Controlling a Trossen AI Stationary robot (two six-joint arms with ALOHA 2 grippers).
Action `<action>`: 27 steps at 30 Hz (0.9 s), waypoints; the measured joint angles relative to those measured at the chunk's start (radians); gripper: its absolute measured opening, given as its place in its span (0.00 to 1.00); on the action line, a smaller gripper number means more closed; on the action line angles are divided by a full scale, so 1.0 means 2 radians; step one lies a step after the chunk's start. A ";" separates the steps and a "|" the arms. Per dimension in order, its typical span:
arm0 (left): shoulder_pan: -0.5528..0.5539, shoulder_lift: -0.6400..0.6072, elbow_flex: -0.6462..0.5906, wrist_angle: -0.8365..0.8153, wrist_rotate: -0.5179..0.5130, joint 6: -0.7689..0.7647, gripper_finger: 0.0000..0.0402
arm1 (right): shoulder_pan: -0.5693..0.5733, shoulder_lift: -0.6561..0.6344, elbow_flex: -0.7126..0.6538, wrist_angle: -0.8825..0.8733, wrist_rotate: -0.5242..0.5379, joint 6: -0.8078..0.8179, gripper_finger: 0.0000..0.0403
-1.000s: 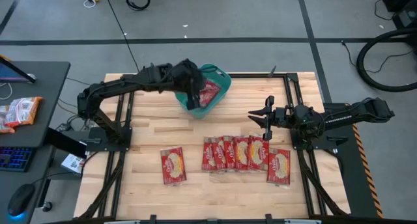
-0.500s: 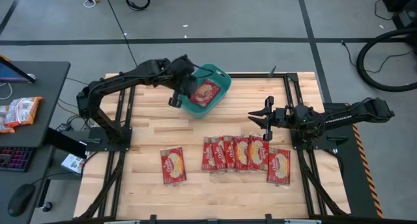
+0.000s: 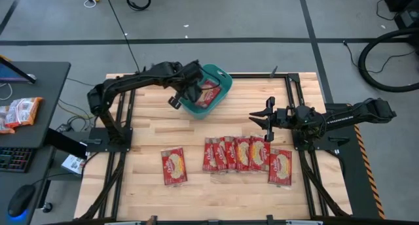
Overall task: Sort popcorn bags into baskets
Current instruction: Put the popcorn bag into the green bin
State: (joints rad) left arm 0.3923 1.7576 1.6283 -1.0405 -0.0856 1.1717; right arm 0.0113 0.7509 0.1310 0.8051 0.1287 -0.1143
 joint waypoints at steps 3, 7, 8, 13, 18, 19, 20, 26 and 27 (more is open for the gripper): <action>0.005 0.020 0.000 0.002 -0.002 0.013 0.00 | 0.000 0.000 0.000 0.000 0.000 0.000 0.19; 0.009 0.041 0.000 0.022 -0.005 0.026 0.01 | 0.000 0.000 0.000 -0.002 0.000 0.000 0.19; 0.009 0.045 0.000 0.032 -0.007 0.027 0.01 | 0.000 0.000 0.000 -0.003 0.000 0.000 0.19; 0.014 0.055 0.000 0.086 -0.013 0.021 0.03 | 0.000 0.000 0.000 -0.009 0.000 0.000 0.19; 0.017 0.055 0.000 0.144 -0.012 0.008 0.14 | 0.000 0.002 0.000 -0.016 0.000 0.001 0.19; 0.018 0.055 0.000 0.153 -0.012 0.005 0.17 | 0.000 0.002 0.000 -0.018 0.000 0.002 0.19; 0.018 0.055 0.000 0.158 -0.012 -0.001 0.21 | 0.000 0.002 0.000 -0.020 0.001 0.003 0.19; 0.011 0.055 0.001 0.188 -0.064 -0.041 0.46 | 0.000 0.002 0.000 -0.022 0.002 0.005 0.19; 0.007 0.055 0.004 0.185 -0.084 -0.064 0.49 | 0.000 0.002 0.000 -0.022 0.002 0.005 0.19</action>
State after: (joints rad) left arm 0.4061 1.8671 1.6354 -0.6707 -0.2534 1.0445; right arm 0.0113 0.7547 0.1310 0.7609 0.1333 -0.1047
